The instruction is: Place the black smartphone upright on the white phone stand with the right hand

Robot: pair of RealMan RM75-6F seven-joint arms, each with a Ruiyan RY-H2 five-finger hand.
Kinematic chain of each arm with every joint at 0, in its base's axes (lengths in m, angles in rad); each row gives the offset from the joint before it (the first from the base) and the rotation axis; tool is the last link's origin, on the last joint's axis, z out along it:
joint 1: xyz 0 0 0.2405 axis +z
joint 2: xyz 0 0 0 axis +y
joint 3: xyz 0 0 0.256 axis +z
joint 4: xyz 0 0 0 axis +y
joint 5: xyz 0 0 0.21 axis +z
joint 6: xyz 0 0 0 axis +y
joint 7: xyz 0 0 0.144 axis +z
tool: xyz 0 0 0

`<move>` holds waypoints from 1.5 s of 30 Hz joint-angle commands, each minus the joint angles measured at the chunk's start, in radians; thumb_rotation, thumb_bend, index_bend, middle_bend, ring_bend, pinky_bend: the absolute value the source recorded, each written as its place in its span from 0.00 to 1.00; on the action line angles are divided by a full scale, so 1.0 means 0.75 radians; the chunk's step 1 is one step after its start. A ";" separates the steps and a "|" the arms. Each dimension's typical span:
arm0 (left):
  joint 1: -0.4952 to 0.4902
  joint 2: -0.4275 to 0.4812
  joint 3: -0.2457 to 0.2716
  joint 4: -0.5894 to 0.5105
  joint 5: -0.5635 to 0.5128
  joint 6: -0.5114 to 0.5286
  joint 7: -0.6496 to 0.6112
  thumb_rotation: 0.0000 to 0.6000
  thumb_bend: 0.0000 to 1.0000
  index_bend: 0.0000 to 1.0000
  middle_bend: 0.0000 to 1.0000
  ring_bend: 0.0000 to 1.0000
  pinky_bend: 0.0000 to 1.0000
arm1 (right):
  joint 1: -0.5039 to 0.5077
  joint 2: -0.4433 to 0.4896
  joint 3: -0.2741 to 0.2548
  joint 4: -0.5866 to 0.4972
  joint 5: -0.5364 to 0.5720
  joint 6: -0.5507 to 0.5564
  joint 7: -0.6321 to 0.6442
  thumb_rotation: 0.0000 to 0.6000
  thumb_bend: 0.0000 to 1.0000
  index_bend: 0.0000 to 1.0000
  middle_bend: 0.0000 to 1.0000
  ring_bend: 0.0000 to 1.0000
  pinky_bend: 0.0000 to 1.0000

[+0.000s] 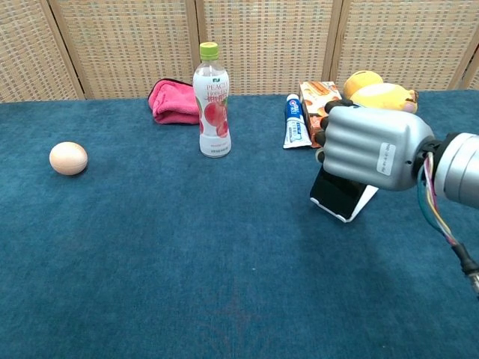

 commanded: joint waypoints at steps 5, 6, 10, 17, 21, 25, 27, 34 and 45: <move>0.000 -0.001 0.000 -0.001 0.000 0.000 0.003 1.00 0.00 0.00 0.00 0.00 0.00 | 0.002 0.002 -0.015 0.013 0.000 0.006 0.021 1.00 0.67 0.35 0.18 0.20 0.31; 0.000 -0.001 0.000 -0.001 0.000 0.000 0.004 1.00 0.00 0.00 0.00 0.00 0.00 | 0.002 0.002 -0.017 0.015 0.000 0.006 0.025 1.00 0.67 0.35 0.17 0.19 0.31; -0.001 -0.002 -0.001 -0.002 -0.003 -0.002 0.006 1.00 0.00 0.00 0.00 0.00 0.00 | 0.001 0.003 -0.026 0.026 -0.003 0.006 0.041 1.00 0.67 0.35 0.16 0.18 0.30; -0.006 -0.005 -0.001 0.002 -0.011 -0.015 0.013 1.00 0.00 0.00 0.00 0.00 0.00 | -0.018 0.057 -0.034 -0.036 -0.083 0.073 0.102 1.00 0.67 0.32 0.15 0.18 0.30; -0.011 -0.006 -0.004 0.004 -0.021 -0.027 0.014 1.00 0.00 0.00 0.00 0.00 0.00 | -0.041 0.151 -0.040 -0.138 -0.148 0.127 0.152 1.00 0.67 0.32 0.15 0.18 0.30; -0.023 -0.010 -0.002 0.000 -0.025 -0.052 0.032 1.00 0.00 0.00 0.00 0.00 0.00 | -0.108 0.314 -0.058 -0.275 -0.282 0.239 0.326 1.00 0.66 0.32 0.15 0.18 0.30; -0.024 -0.011 0.000 -0.002 -0.020 -0.051 0.040 1.00 0.00 0.00 0.00 0.00 0.00 | -0.140 0.366 -0.069 -0.294 -0.337 0.277 0.432 1.00 0.65 0.32 0.15 0.18 0.29; -0.012 -0.025 0.010 0.010 0.020 -0.011 0.051 1.00 0.00 0.00 0.00 0.00 0.00 | -0.381 0.505 -0.114 -0.246 -0.479 0.546 1.148 1.00 0.10 0.18 0.05 0.02 0.14; 0.011 -0.069 0.021 0.054 0.080 0.062 0.076 1.00 0.00 0.00 0.00 0.00 0.00 | -0.760 0.477 -0.152 0.091 -0.382 0.705 2.281 1.00 0.00 0.00 0.00 0.00 0.00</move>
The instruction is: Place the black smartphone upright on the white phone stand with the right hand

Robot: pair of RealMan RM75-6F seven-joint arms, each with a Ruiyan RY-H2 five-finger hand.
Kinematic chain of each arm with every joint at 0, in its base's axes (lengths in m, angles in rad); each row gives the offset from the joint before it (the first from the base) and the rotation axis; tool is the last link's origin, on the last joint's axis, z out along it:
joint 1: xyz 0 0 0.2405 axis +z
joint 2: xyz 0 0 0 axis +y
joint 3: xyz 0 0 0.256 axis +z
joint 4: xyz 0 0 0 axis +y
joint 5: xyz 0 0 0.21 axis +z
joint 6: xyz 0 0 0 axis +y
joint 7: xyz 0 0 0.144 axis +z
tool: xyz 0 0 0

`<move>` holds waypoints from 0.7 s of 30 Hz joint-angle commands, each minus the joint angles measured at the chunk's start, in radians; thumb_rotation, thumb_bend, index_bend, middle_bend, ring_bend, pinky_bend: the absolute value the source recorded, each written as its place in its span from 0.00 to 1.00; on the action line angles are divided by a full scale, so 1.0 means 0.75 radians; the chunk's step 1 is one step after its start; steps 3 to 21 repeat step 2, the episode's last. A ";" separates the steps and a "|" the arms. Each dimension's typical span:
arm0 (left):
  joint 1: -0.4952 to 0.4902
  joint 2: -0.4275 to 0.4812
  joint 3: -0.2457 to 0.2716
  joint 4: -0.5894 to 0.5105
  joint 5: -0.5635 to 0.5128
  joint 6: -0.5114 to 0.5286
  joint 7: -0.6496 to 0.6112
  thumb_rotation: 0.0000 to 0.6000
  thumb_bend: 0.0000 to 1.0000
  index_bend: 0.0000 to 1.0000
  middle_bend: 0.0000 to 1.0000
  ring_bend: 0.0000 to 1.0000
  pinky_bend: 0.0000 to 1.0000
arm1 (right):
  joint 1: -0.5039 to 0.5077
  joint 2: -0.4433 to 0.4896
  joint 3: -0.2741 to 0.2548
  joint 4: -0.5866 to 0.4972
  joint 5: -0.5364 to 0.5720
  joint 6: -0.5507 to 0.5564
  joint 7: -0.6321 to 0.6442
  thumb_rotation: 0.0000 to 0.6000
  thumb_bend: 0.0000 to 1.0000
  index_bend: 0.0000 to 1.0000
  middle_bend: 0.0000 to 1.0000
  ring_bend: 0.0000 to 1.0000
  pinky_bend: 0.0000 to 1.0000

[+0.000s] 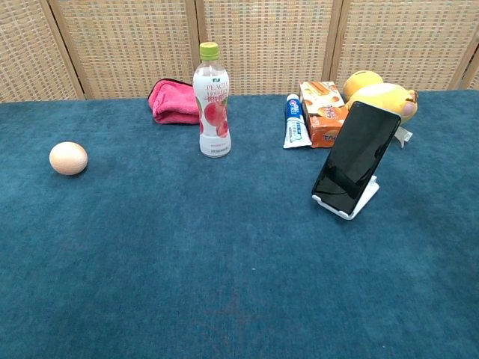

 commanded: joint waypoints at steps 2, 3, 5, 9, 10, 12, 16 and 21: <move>0.002 -0.015 0.002 0.008 0.000 0.001 0.022 1.00 0.00 0.00 0.00 0.00 0.00 | -0.269 -0.020 -0.027 0.256 0.013 0.112 0.555 1.00 0.00 0.00 0.00 0.00 0.00; 0.002 -0.015 0.002 0.008 0.000 0.001 0.022 1.00 0.00 0.00 0.00 0.00 0.00 | -0.269 -0.020 -0.027 0.256 0.013 0.112 0.555 1.00 0.00 0.00 0.00 0.00 0.00; 0.002 -0.015 0.002 0.008 0.000 0.001 0.022 1.00 0.00 0.00 0.00 0.00 0.00 | -0.269 -0.020 -0.027 0.256 0.013 0.112 0.555 1.00 0.00 0.00 0.00 0.00 0.00; 0.002 -0.015 0.002 0.008 0.000 0.001 0.022 1.00 0.00 0.00 0.00 0.00 0.00 | -0.269 -0.020 -0.027 0.256 0.013 0.112 0.555 1.00 0.00 0.00 0.00 0.00 0.00; 0.002 -0.015 0.002 0.008 0.000 0.001 0.022 1.00 0.00 0.00 0.00 0.00 0.00 | -0.269 -0.020 -0.027 0.256 0.013 0.112 0.555 1.00 0.00 0.00 0.00 0.00 0.00; 0.002 -0.015 0.002 0.008 0.000 0.001 0.022 1.00 0.00 0.00 0.00 0.00 0.00 | -0.269 -0.020 -0.027 0.256 0.013 0.112 0.555 1.00 0.00 0.00 0.00 0.00 0.00; 0.002 -0.015 0.002 0.008 0.000 0.001 0.022 1.00 0.00 0.00 0.00 0.00 0.00 | -0.269 -0.020 -0.027 0.256 0.013 0.112 0.555 1.00 0.00 0.00 0.00 0.00 0.00; 0.002 -0.015 0.002 0.008 0.000 0.001 0.022 1.00 0.00 0.00 0.00 0.00 0.00 | -0.269 -0.020 -0.027 0.256 0.013 0.112 0.555 1.00 0.00 0.00 0.00 0.00 0.00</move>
